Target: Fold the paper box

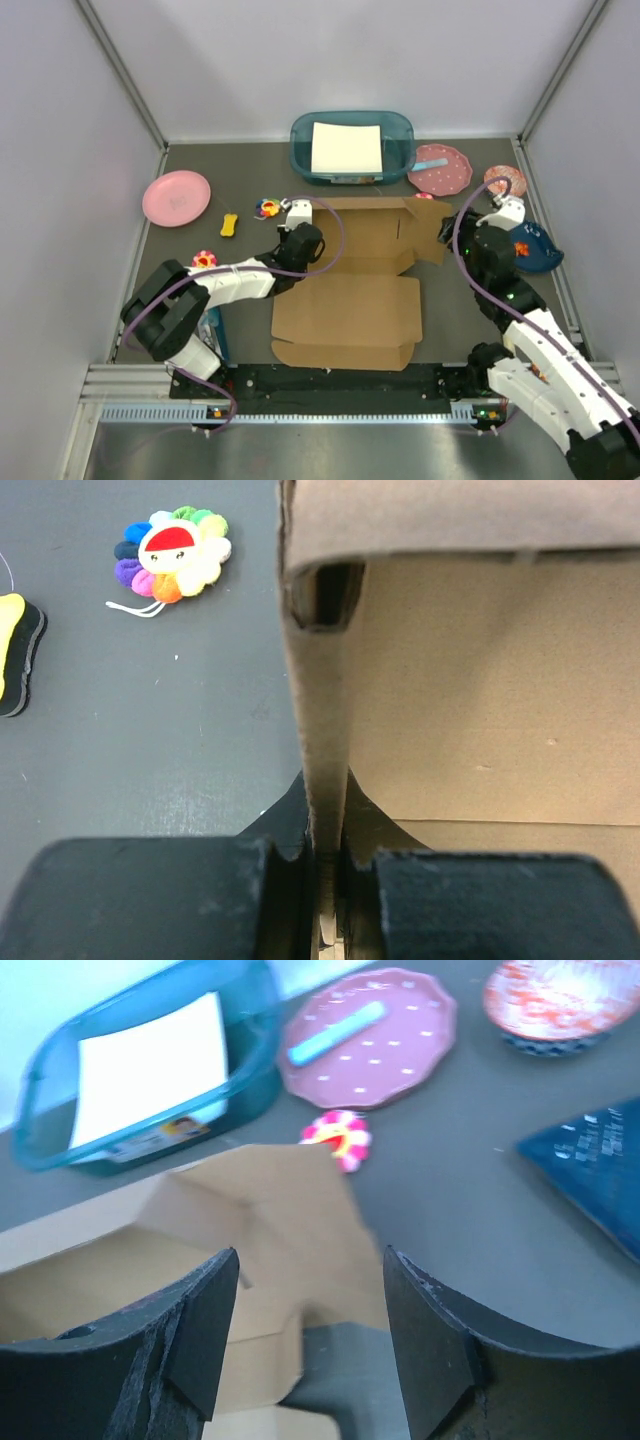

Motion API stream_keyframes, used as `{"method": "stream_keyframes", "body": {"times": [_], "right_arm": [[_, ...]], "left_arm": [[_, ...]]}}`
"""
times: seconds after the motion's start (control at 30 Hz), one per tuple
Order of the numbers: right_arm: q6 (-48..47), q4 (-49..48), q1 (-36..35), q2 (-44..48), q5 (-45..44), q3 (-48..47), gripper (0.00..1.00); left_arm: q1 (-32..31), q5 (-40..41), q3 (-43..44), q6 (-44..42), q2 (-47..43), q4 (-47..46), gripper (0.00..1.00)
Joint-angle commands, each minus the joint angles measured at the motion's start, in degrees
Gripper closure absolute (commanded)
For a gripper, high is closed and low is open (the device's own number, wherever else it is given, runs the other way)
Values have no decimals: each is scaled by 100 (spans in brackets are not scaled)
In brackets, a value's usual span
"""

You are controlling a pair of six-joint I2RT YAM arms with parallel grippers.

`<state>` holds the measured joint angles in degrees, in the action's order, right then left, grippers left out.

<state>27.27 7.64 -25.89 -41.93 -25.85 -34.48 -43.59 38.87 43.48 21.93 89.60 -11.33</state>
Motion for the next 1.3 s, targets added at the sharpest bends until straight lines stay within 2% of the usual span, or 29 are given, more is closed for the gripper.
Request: {"method": "stream_keyframes", "body": {"times": [0.0, 0.23, 0.5, 0.67, 0.77, 0.8, 0.9, 1.1, 1.27], "right_arm": [[104, -445, 559, -148, -43, 466, 40], [-81, -1711, 629, -878, 1, 890, 41], [-195, -2407, 875, -1475, -61, 960, 41], [-301, -3093, 910, -1896, 289, 1057, 44], [-301, -3163, 910, -1985, 570, 1075, 56], [-275, -3189, 910, -1968, 633, 1144, 63], [-196, -2997, 910, -1706, 817, 1215, 74], [-2, -2023, 875, -512, 1248, 1400, 89], [156, -1494, 612, 115, 1722, 1505, 100]], "left_arm": [[-17, -55, -200, -207, -66, -27, 100], [-9, -222, -270, -286, -101, -150, 100], [-9, -380, -341, -400, -136, -316, 100], [-9, -477, -367, -435, -136, -378, 100], [-18, -477, -367, -471, -136, -387, 100], [-18, -468, -367, -471, -136, -387, 100], [-17, -407, -376, -462, -110, -396, 100], [-17, -38, -376, -304, -110, -335, 100], [-17, 103, -350, -207, -110, -352, 100]]}}
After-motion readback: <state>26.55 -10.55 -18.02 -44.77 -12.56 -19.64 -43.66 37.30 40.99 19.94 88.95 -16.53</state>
